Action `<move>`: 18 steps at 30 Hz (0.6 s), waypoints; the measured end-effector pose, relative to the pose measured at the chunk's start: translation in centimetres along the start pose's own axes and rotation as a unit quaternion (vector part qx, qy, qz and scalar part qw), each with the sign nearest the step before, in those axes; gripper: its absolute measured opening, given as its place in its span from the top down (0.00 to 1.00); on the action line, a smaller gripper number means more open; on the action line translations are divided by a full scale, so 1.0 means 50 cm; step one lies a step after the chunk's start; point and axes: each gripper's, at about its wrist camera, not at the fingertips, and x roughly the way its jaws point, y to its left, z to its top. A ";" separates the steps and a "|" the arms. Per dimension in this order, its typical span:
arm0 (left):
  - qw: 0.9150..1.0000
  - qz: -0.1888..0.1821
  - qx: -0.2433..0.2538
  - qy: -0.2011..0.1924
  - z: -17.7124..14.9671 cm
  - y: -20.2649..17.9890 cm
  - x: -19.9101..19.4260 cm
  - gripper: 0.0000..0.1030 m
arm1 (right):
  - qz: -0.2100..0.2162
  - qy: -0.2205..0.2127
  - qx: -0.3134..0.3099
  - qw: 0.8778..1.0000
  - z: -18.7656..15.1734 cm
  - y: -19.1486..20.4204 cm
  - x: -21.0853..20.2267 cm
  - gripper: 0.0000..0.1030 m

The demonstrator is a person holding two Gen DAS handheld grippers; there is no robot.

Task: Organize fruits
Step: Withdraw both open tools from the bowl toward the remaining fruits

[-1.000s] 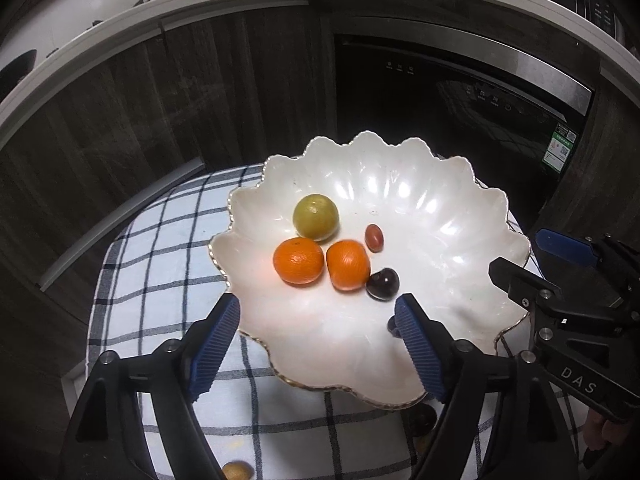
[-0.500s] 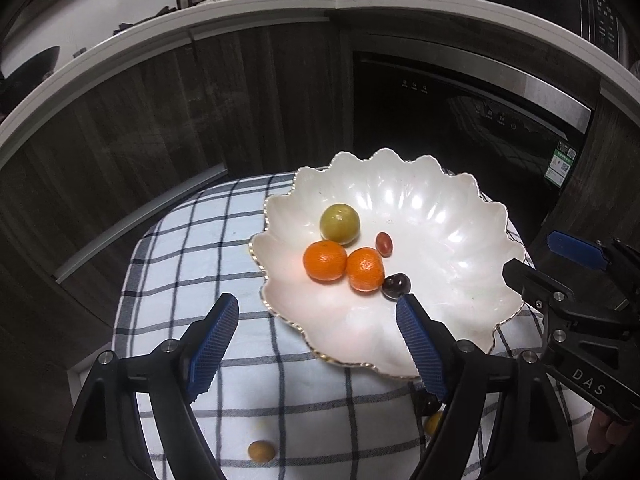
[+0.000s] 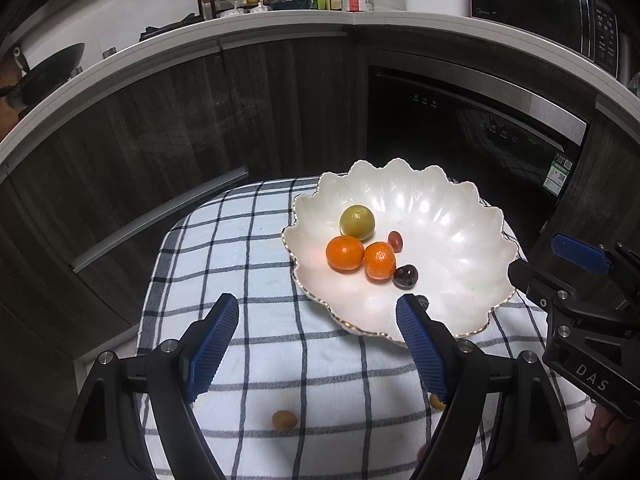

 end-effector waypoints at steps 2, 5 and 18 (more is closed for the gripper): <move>1.000 0.000 -0.002 -0.001 -0.005 0.005 -0.008 0.21 | 0.000 0.000 0.000 1.000 -0.003 0.004 -0.008 0.40; 1.000 0.002 -0.005 -0.001 -0.015 0.013 -0.018 0.21 | 0.001 -0.001 -0.001 1.000 -0.009 0.014 -0.019 0.40; 1.000 0.013 -0.024 0.003 -0.067 0.053 -0.047 0.21 | 0.008 0.003 -0.017 1.000 -0.035 0.061 -0.040 0.40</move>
